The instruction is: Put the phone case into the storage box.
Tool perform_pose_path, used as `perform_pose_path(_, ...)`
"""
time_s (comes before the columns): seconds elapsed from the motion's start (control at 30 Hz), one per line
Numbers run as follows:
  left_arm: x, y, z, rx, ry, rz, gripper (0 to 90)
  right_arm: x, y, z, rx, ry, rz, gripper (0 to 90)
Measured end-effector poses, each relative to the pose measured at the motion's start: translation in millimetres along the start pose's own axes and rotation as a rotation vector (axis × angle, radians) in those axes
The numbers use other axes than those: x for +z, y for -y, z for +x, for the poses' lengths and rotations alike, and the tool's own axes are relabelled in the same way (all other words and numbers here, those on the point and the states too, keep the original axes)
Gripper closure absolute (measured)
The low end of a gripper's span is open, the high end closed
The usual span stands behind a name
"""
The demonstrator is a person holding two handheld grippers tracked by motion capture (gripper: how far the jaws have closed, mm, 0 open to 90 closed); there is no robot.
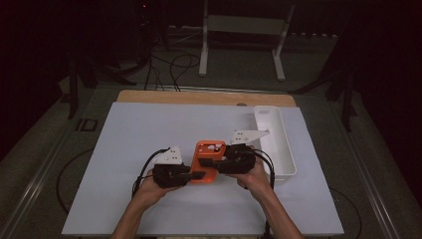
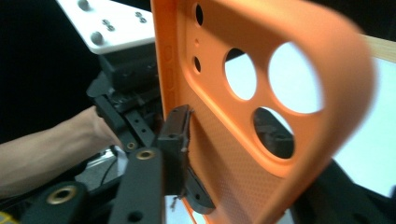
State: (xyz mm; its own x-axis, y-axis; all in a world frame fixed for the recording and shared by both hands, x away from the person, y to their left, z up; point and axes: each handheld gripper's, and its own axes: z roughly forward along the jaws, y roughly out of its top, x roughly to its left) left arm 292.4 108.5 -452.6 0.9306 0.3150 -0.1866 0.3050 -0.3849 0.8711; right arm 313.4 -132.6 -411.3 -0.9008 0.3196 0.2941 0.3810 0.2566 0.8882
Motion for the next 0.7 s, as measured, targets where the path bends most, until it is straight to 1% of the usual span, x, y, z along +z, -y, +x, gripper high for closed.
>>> perform_pose_path(0.07,-0.9,-0.1,0.2,-0.004,-0.013,-0.006,85.4,0.8,0.2,0.6,0.004,0.005,0.002,52.8)
perform_pose_path(0.27,-3.1,-0.5,0.5,-0.007,-0.037,-0.022,85.4,2.3,-0.2,3.3,0.002,0.045,0.005,41.3)
perform_pose_path(0.33,-3.5,-0.6,0.8,-0.01,-0.041,-0.025,85.4,2.5,0.1,3.7,0.008,0.076,0.01,37.0)
perform_pose_path(0.37,-3.8,-0.6,0.9,-0.01,-0.042,-0.026,85.4,2.4,0.2,4.1,0.009,0.09,0.012,35.9)
perform_pose_path(0.43,-4.0,-0.7,0.8,-0.012,-0.046,-0.03,85.4,1.9,0.3,4.8,0.012,0.102,0.01,33.6)
perform_pose_path(0.53,-4.5,-0.9,0.8,-0.014,-0.051,-0.031,85.4,1.0,-0.2,6.6,0.004,0.127,0.003,30.0)
perform_pose_path(0.63,-4.8,-0.9,1.0,-0.016,-0.057,-0.033,85.4,0.0,-0.3,7.6,0.002,0.147,-0.005,29.0)
perform_pose_path(0.7,-5.3,-1.0,1.2,-0.015,-0.061,-0.033,85.3,-0.5,-0.2,8.6,-0.002,0.175,0.001,27.4)
